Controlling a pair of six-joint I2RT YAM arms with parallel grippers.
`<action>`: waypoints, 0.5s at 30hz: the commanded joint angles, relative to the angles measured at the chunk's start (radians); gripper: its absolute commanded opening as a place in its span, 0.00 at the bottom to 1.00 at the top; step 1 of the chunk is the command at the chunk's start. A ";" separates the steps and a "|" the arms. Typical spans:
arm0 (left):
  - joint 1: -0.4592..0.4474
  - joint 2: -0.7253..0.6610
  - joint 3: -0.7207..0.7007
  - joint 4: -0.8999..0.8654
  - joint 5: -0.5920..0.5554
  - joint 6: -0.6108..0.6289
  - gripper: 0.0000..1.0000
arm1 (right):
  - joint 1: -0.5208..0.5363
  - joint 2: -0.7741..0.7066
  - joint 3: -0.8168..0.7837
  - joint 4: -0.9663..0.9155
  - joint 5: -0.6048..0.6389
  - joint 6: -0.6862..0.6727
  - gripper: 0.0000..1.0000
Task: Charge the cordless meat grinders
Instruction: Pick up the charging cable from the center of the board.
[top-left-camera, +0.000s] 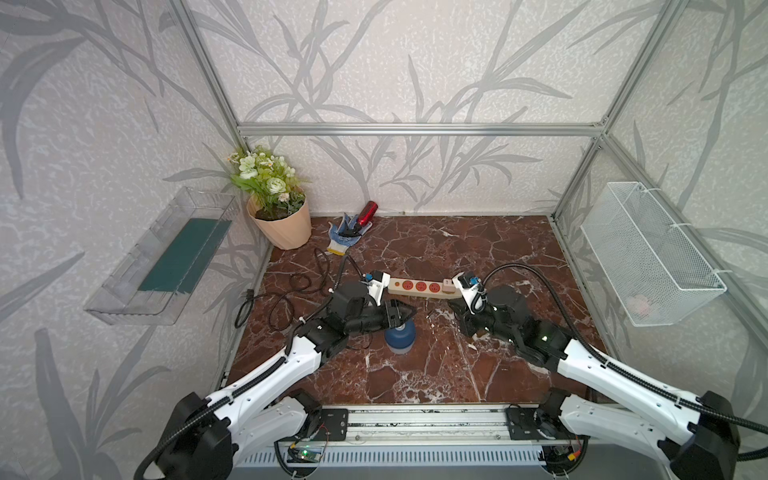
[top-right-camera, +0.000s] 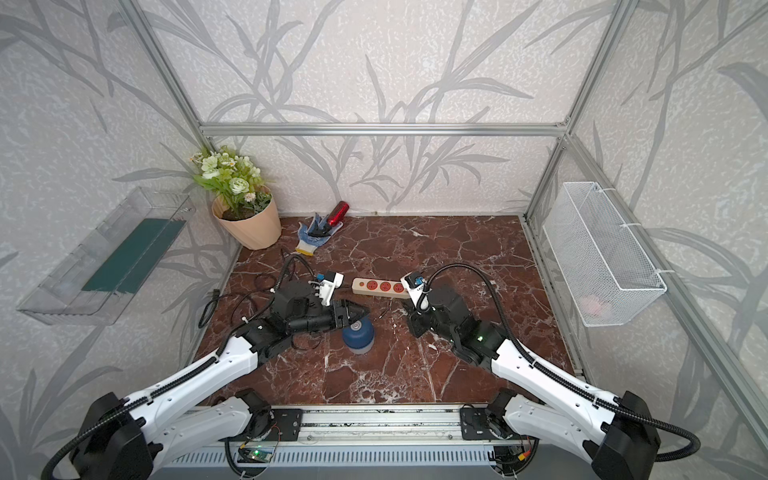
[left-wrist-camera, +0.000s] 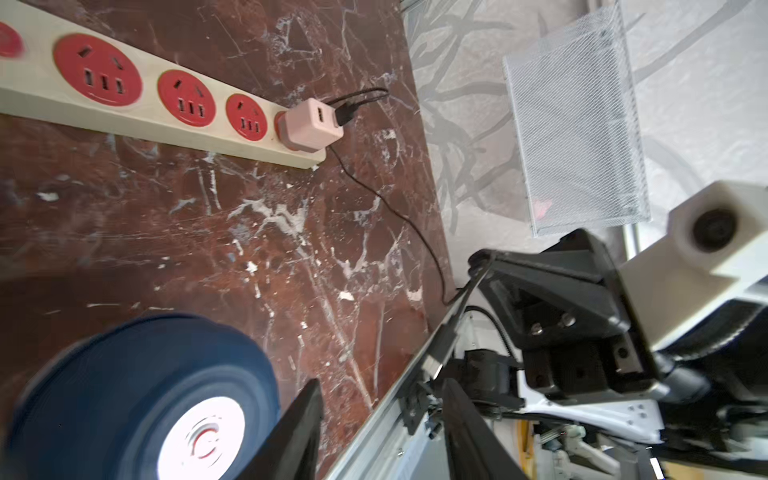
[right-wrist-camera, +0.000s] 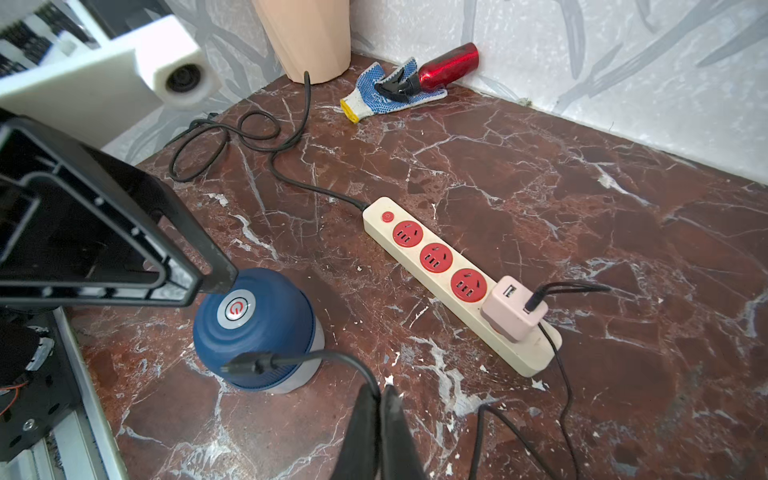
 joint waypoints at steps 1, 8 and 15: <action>0.000 0.033 -0.056 0.263 0.012 -0.215 0.49 | -0.002 -0.020 -0.028 0.085 -0.016 0.026 0.06; -0.002 0.043 -0.092 0.337 -0.029 -0.302 0.48 | -0.001 -0.054 -0.070 0.174 0.011 0.039 0.06; -0.023 0.113 -0.098 0.462 0.000 -0.393 0.44 | 0.002 -0.012 -0.086 0.250 0.002 0.062 0.07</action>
